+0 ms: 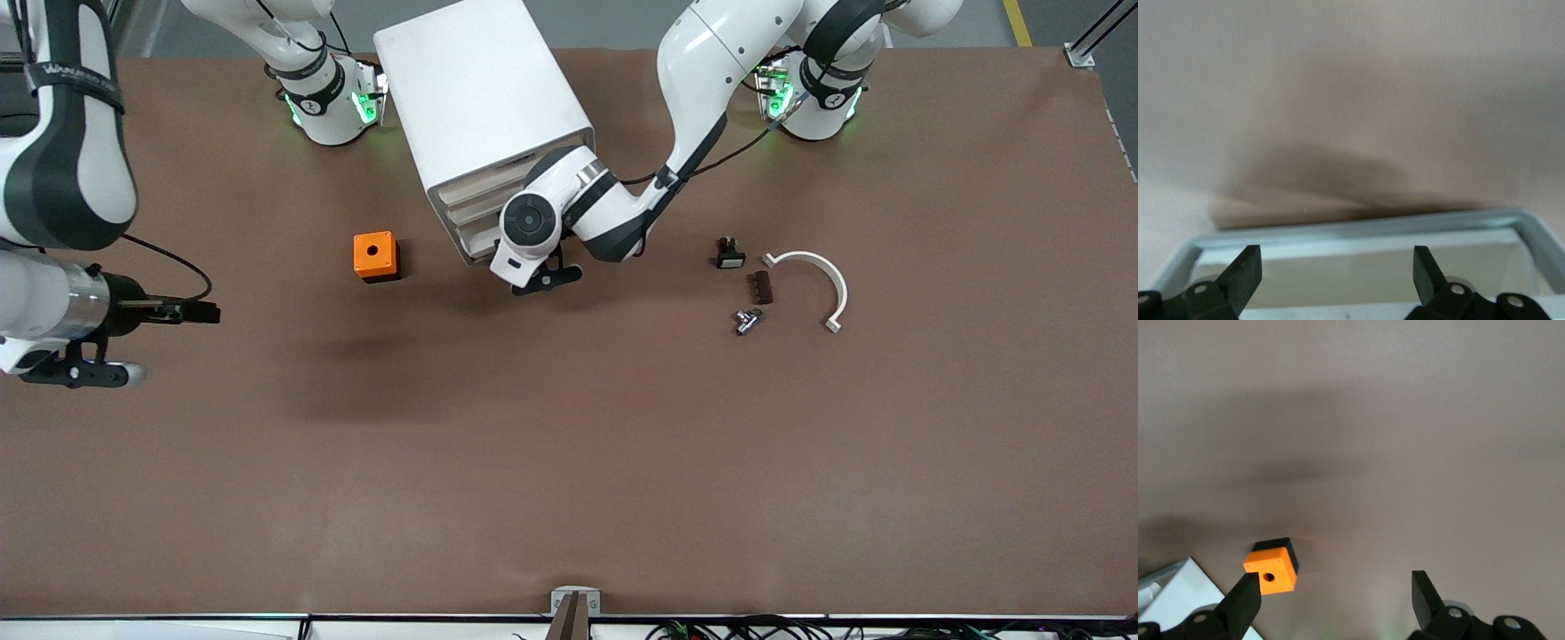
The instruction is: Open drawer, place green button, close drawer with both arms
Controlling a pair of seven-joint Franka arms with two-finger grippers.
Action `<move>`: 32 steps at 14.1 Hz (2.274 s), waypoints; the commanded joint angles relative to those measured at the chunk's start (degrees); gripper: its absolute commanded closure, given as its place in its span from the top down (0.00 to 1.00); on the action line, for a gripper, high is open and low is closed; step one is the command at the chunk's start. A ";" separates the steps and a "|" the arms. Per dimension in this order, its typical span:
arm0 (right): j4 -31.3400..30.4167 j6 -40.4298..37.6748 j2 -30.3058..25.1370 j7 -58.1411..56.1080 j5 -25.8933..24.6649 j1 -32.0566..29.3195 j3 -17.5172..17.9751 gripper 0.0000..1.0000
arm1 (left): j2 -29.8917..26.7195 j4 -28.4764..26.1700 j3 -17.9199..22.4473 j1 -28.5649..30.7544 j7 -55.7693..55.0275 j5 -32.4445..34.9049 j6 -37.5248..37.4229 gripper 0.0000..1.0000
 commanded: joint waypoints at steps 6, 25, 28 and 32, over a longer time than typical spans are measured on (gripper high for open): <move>4.59 -4.90 -0.28 -4.33 -2.78 -2.41 1.43 1.00 | -0.94 -0.80 -1.04 1.36 -3.11 -1.93 0.63 1.00; 14.96 -14.82 -1.85 -3.54 -3.13 -3.29 1.78 1.00 | -32.66 -0.80 3.10 42.48 33.51 23.13 -17.37 1.00; 14.35 -13.95 -5.19 -1.60 -2.52 -1.44 1.87 1.00 | -36.87 -0.89 3.09 45.47 43.44 20.25 -23.17 1.00; 9.79 -13.24 -9.58 -1.60 -1.38 -1.97 1.61 1.00 | -48.28 -10.77 4.23 46.19 50.74 17.06 -27.50 1.00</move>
